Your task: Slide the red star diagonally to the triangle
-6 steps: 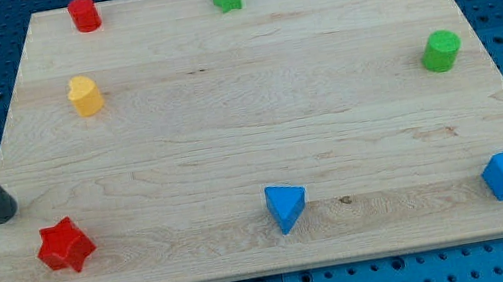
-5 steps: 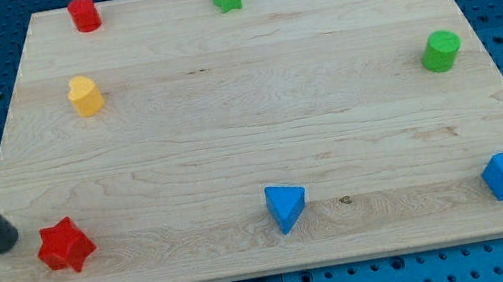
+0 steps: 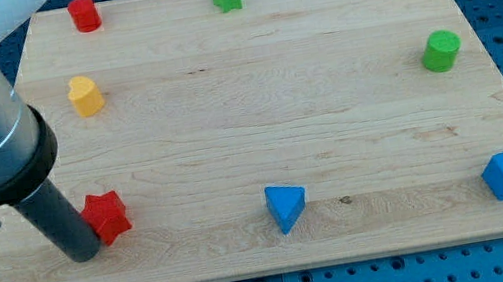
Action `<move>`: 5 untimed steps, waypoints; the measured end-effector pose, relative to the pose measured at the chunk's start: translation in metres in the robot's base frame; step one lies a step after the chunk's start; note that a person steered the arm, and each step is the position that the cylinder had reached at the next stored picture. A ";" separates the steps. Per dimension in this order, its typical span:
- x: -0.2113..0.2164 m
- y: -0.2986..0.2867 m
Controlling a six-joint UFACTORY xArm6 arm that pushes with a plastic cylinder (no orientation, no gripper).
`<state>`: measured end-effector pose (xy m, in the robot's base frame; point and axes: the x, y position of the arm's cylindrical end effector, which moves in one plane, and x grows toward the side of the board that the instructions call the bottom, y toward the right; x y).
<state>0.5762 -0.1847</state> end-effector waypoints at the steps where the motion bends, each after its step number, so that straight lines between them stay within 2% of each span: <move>1: -0.006 0.003; 3: -0.017 0.042; 4: -0.004 0.050; 5: 0.017 0.102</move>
